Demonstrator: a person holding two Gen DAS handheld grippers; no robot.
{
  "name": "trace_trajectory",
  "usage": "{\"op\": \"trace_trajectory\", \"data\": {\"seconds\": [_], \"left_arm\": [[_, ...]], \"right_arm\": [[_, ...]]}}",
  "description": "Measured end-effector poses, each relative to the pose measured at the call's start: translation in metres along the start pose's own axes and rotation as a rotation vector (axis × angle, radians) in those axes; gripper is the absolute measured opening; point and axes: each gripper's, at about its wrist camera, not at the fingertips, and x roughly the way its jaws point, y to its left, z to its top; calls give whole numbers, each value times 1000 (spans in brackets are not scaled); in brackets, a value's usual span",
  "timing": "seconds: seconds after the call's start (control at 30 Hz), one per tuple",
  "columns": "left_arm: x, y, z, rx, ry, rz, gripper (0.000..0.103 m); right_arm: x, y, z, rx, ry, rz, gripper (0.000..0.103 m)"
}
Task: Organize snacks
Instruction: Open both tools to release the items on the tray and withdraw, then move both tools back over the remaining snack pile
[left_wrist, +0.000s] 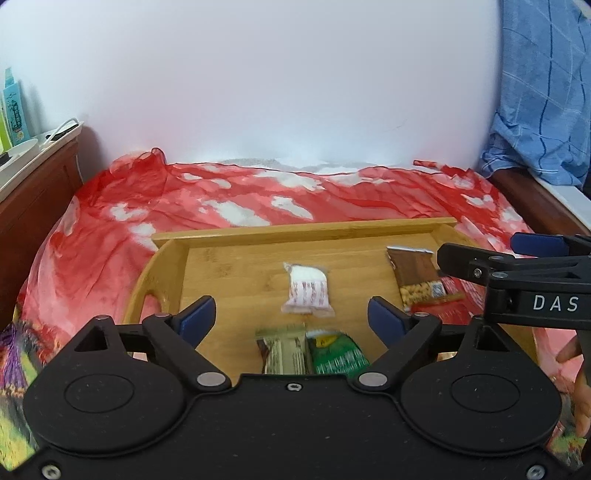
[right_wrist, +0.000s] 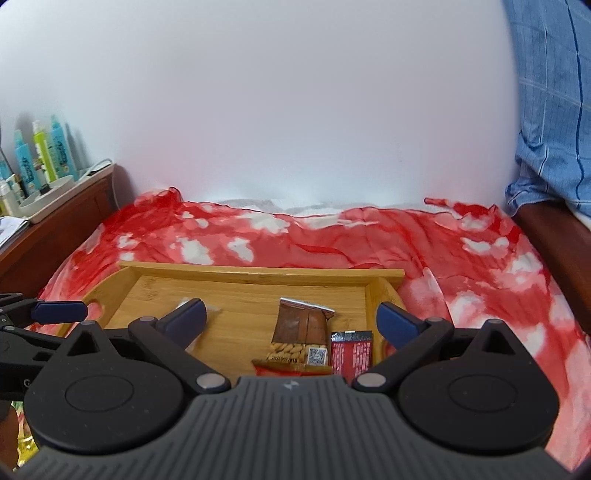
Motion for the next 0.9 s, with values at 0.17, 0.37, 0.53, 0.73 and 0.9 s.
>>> {"op": "trace_trajectory", "data": {"seconds": [0.17, 0.37, 0.53, 0.73, 0.9], "left_arm": [[-21, 0, -16, -4, -18, 3, 93], [-43, 0, -39, -16, -34, -6, 97], [-60, -2, -58, -13, -52, -6, 98], [-77, -2, -80, -42, -67, -20, 100], [-89, 5, -99, -72, -83, -28, 101]], "right_arm": [[-24, 4, -11, -30, -36, 5, 103], [-49, 8, -28, -59, -73, 9, 103], [-68, 12, -44, -78, -106, 22, 103], [-95, 15, -76, -78, -178, 7, 103], [-107, 16, -105, -87, -187, -36, 103]]}}
